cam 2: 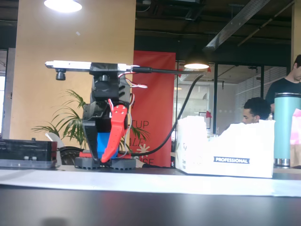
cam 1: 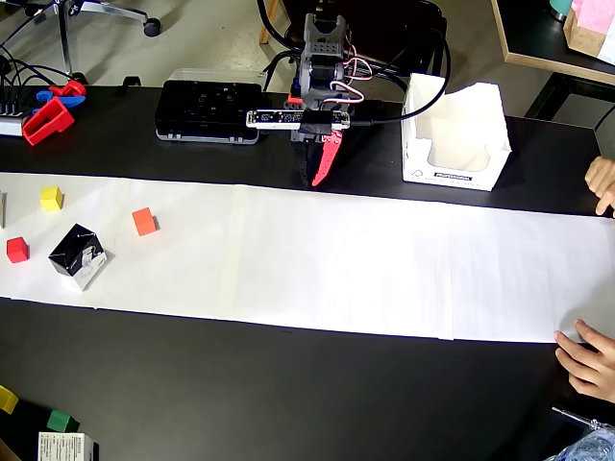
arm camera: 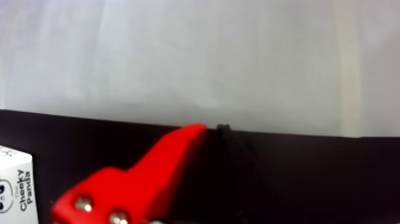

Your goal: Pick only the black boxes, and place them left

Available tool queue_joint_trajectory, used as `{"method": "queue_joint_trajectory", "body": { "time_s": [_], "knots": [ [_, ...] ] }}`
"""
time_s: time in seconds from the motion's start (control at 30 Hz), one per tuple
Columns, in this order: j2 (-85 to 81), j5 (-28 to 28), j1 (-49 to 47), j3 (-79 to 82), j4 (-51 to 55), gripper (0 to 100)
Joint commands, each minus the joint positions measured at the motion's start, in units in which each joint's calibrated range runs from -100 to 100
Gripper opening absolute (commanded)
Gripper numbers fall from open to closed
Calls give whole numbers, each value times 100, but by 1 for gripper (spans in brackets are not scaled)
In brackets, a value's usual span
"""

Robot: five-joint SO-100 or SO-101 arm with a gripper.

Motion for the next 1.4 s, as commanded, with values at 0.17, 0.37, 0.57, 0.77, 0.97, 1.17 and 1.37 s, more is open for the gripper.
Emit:
{"method": "queue_joint_trajectory", "body": {
  "time_s": [0.17,0.37,0.57,0.77,0.97,1.17,1.37],
  "knots": [
    [-72,12,102,61,943,0],
    [-64,17,58,61,943,0],
    [-64,43,84,61,943,0],
    [-64,33,67,61,943,0],
    [-64,12,84,61,943,0],
    [-56,12,102,-18,951,0],
    [-40,12,110,-843,1110,14]
  ]
}}
